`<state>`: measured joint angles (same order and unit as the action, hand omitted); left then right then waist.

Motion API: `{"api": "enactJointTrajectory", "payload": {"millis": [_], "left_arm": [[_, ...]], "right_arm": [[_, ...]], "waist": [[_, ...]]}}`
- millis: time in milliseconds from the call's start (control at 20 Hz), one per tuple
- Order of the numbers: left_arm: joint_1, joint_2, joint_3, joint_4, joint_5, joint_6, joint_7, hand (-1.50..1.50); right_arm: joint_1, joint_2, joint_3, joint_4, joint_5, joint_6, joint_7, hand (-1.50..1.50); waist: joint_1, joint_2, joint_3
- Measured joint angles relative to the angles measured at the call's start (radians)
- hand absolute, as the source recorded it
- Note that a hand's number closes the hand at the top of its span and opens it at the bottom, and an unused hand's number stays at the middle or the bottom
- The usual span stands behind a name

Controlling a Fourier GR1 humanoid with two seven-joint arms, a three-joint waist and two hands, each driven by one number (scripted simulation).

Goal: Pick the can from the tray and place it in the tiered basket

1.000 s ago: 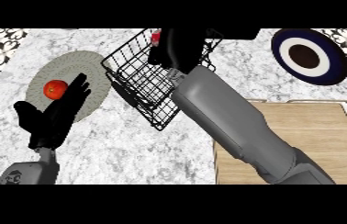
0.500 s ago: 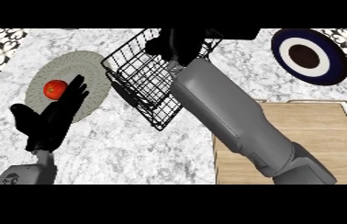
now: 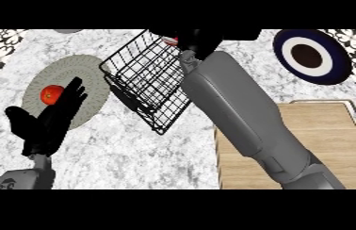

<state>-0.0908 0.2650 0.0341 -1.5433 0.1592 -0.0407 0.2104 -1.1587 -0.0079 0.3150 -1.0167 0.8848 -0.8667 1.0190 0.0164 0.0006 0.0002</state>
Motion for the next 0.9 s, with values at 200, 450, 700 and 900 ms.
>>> {"api": "enactJointTrajectory", "payload": {"millis": [200,450,700,900], "left_arm": [[0.027,-0.01,-0.003,-0.023,-0.015,0.017,0.0,0.0],[0.055,-0.009,0.011,-0.022,-0.012,0.015,-0.014,0.0],[0.075,-0.004,0.025,-0.031,-0.004,0.006,-0.014,0.0],[0.086,-0.012,0.023,-0.038,-0.01,0.006,-0.025,0.0]], "right_arm": [[0.053,-0.015,-0.058,-0.1,0.05,-0.047,0.015,-1.5],[0.161,-0.055,-0.128,-0.306,0.142,-0.039,0.051,-1.5],[0.34,-0.1,-0.173,-0.599,0.203,0.031,0.09,-1.5],[0.509,-0.166,-0.203,-0.851,0.183,0.096,0.106,-1.5]], "waist": [[-0.018,-0.007,0.0],[-0.042,-0.014,0.0],[-0.059,-0.018,0.0],[-0.056,-0.014,0.0]]}}
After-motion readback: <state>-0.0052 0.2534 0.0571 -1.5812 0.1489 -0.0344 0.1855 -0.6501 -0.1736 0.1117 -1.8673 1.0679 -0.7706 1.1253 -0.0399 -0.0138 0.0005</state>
